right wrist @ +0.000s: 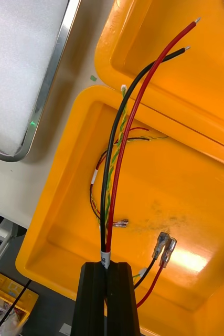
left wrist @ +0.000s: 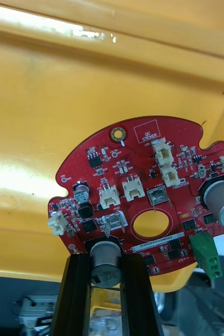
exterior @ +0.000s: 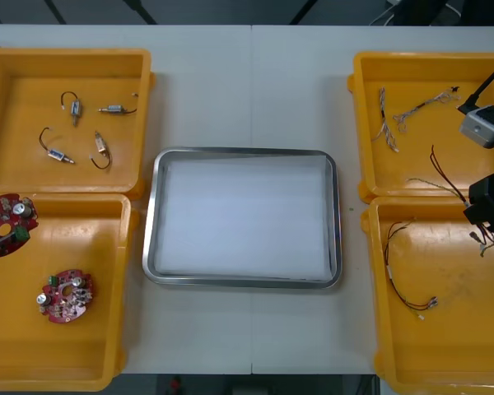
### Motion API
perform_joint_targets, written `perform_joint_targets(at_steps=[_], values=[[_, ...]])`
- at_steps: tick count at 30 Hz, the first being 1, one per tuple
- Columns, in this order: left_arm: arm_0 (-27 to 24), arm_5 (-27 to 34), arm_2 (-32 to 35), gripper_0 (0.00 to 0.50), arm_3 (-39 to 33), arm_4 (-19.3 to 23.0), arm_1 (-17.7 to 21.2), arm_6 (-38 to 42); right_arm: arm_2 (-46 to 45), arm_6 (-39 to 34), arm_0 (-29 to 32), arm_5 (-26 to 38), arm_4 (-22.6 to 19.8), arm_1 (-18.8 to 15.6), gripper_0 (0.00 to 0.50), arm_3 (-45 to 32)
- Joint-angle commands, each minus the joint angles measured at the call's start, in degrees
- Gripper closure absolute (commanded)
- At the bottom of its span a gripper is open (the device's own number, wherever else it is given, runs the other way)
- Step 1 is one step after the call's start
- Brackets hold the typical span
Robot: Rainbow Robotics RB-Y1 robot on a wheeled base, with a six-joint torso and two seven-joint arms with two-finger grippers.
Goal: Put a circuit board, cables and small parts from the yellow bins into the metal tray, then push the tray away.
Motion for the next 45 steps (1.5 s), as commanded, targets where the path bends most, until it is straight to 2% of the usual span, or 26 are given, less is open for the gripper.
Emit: perform_joint_targets(at_steps=[1,6,7,8,9,10,16,23,35,45], values=[[-9.9,2.9,-5.8,0.500,-0.9,0.2,2.4,4.0,-1.6,1.6,-0.5,0.2,0.5,-2.1,0.500,-1.2],[-18.0,3.9,-13.1,0.500,-0.5,-0.9,0.4,10.6,-1.6,1.6,-0.5,0.2,0.5,-2.1,0.500,-1.2],[-18.0,3.9,-13.1,0.500,-0.5,-0.9,0.4,10.6,-1.6,1.6,-0.5,0.2,0.5,-2.1,0.500,-1.2],[-21.3,5.4,-15.6,0.500,-0.4,-2.2,-1.3,13.0,-1.6,1.6,-0.5,0.2,0.5,-2.1,0.500,-1.2],[-21.7,5.7,-16.0,0.500,-0.4,-2.3,-1.7,13.4,-1.6,1.6,-0.5,0.2,0.5,-2.1,0.500,-1.2],[-24.2,6.9,-18.0,0.500,-0.3,-3.4,-3.2,15.5,-1.6,1.6,-0.5,0.2,0.5,-2.1,0.500,-1.2],[-29.3,8.8,-21.9,0.500,0.0,-5.6,-7.8,22.2,-1.6,1.6,-0.5,0.2,0.5,-2.1,0.500,-1.2],[-31.9,9.2,-25.3,0.500,-0.1,-9.0,-12.5,27.4,-1.6,1.6,-0.5,0.2,0.5,-2.1,0.500,-1.2],[-34.6,9.2,-35.2,0.500,-0.7,-21.4,-22.2,37.7,-1.6,1.6,-0.5,0.2,0.5,-2.1,0.500,-1.2],[-36.0,9.2,-42.1,0.500,-0.7,-29.4,-28.7,40.4,-1.6,1.6,-0.5,0.2,0.5,-2.1,0.500,-1.2]])
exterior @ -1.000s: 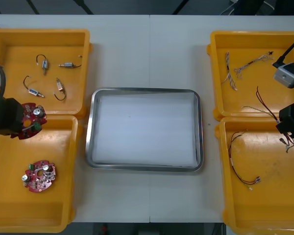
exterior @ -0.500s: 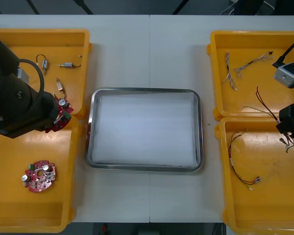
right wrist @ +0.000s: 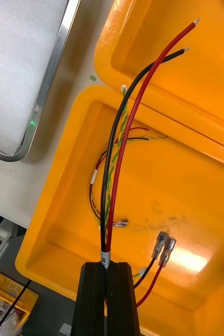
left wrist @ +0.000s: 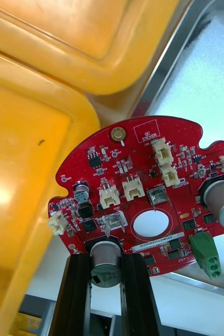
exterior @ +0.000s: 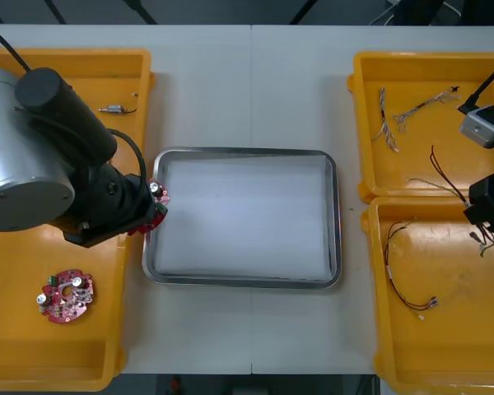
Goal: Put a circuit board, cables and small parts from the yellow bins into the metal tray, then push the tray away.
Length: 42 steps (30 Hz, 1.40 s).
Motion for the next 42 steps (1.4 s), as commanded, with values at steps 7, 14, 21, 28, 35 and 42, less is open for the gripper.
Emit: perform_joint_targets(at_steps=[7,14,21,28,35,42], values=[[-2.9,0.0,-6.7,0.500,-0.5,-7.1,-7.4,5.2,-1.6,1.6,-0.5,0.2,0.5,-2.1,0.500,-1.2],[-2.9,-0.7,-10.7,0.500,0.7,-11.6,-9.6,5.9,-1.6,1.6,-0.5,0.2,0.5,-2.1,0.500,-1.2],[-3.0,-3.2,-13.9,0.500,3.7,-14.7,-10.9,5.7,-1.6,1.6,-0.5,0.2,0.5,-2.1,0.500,-1.2],[-3.0,-5.4,-17.0,0.500,5.0,-16.2,-11.7,6.1,-1.6,1.6,-0.5,0.2,0.5,-2.1,0.500,-1.2],[-2.9,-6.8,-18.3,0.500,6.9,-17.6,-12.6,6.2,-1.6,1.6,-0.5,0.2,0.5,-2.1,0.500,-1.2],[-2.9,-7.7,-18.5,0.500,9.9,-17.8,-13.3,5.7,-1.6,1.6,-0.5,0.2,0.5,-2.1,0.500,-1.2]])
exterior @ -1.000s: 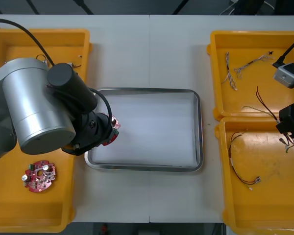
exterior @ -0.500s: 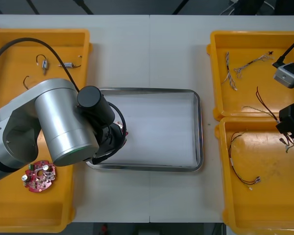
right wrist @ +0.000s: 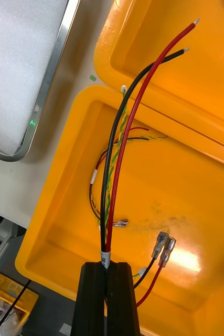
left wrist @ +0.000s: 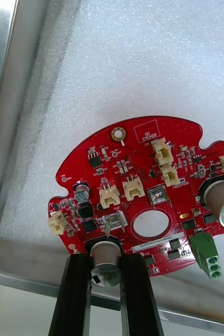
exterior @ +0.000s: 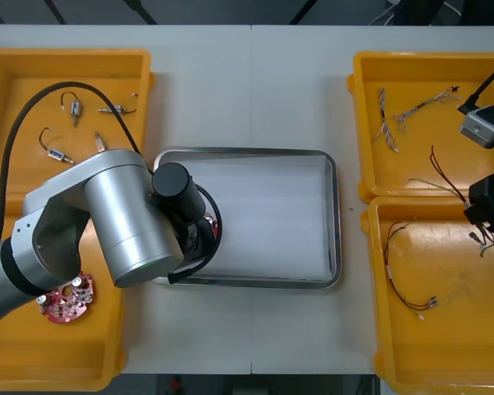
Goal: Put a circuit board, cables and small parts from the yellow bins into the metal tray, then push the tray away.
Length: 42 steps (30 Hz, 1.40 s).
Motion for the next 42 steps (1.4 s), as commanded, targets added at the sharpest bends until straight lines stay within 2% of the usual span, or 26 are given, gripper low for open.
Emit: perform_joint_targets(at_steps=[1,4,11,13,14,15,17,20,22,29,33,37,42], values=[[-2.1,-1.9,-0.9,0.500,1.7,-1.0,-1.7,3.5,-1.6,1.6,-0.5,0.2,0.5,-2.1,0.500,-1.2],[-2.1,-2.3,-1.7,0.500,1.9,-2.5,-1.8,3.5,-1.6,1.6,-0.5,0.2,0.5,-2.1,0.500,-1.2],[-2.1,-3.3,-2.3,0.493,2.2,-1.5,-1.1,3.8,-1.6,1.6,-0.5,0.2,0.5,-2.1,0.500,-1.2],[-2.1,-3.3,-2.3,0.391,2.2,-1.4,-1.1,3.8,-1.6,1.6,-0.5,0.2,0.5,-2.1,0.500,-1.2],[-2.1,-3.2,-2.3,0.321,2.2,-1.4,-1.0,3.9,-1.6,1.6,-0.5,0.2,0.5,-2.1,0.500,-1.2],[-2.1,-3.2,-2.3,0.283,2.2,-1.4,-1.0,3.9,-1.6,1.6,-0.5,0.2,0.5,-2.1,0.500,-1.2],[-2.1,-3.2,-2.3,0.234,2.2,-1.3,-1.0,4.0,-1.6,1.6,-0.5,0.2,0.5,-2.1,0.500,-1.2],[-2.1,-3.2,-2.2,0.201,2.1,-1.0,-0.9,4.0,-1.6,1.6,-0.5,0.2,0.5,-2.1,0.500,-1.2],[-2.3,-3.1,-2.3,0.151,2.1,-1.0,-0.8,4.0,-1.6,1.6,-0.5,0.2,0.5,-2.1,0.500,-1.2],[-4.6,2.0,-1.3,0.076,-1.6,0.3,0.2,3.8,-1.6,1.6,-0.5,0.2,0.5,-2.1,0.500,-1.2],[-5.8,6.3,2.3,0.039,-6.3,3.7,2.0,3.5,-1.6,1.6,-0.5,0.2,0.5,-2.1,0.500,-1.2],[-7.0,9.7,6.0,0.023,-10.9,6.9,4.5,3.2,-1.6,1.6,-0.5,0.2,0.5,-2.1,0.500,-1.2],[-8.8,11.6,8.6,0.000,-15.0,10.2,7.8,2.5,-1.6,1.6,-0.5,0.2,0.5,-2.1,0.500,-1.2]])
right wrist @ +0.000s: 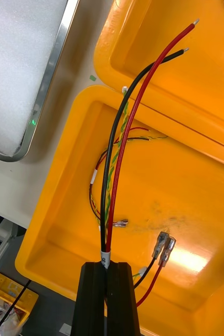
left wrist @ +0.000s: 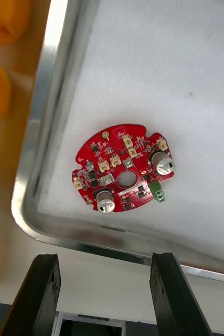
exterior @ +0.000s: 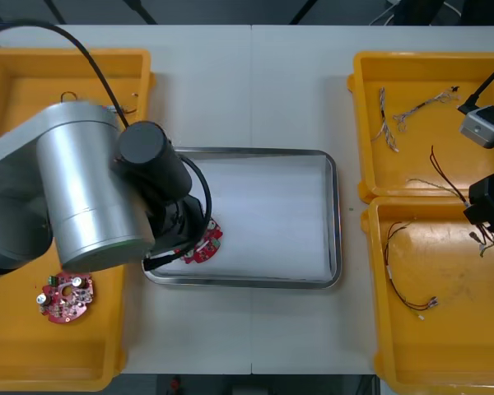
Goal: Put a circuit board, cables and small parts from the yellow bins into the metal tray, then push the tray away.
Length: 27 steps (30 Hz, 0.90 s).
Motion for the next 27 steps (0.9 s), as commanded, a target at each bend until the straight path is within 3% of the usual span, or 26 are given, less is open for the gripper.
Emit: perform_joint_targets(at_steps=[1,5,9,14,22,27], values=[[-3.8,1.4,3.2,0.000,-4.9,3.1,5.0,2.4,-1.6,1.6,-0.5,0.2,0.5,-2.1,0.500,-1.2],[-5.4,1.4,5.3,0.000,-6.7,5.6,8.9,1.5,-1.6,1.6,-0.5,0.2,0.5,-2.1,0.500,-1.2],[-5.6,1.8,9.7,0.000,-6.7,9.0,12.0,-4.6,0.4,1.6,0.7,0.2,0.5,-1.5,0.500,-0.3],[-5.6,2.6,16.2,0.000,-4.1,13.8,14.8,-11.1,5.1,1.6,-2.3,0.2,0.2,-3.0,0.500,-0.6],[-5.6,3.3,26.3,0.000,2.9,20.1,18.3,-20.1,19.5,1.6,-14.5,-2.2,1.4,-2.9,0.500,-1.6],[-5.6,3.3,29.7,0.000,8.2,20.9,20.1,-23.5,27.8,1.6,-20.4,-4.4,4.0,-1.6,0.500,-2.4]])
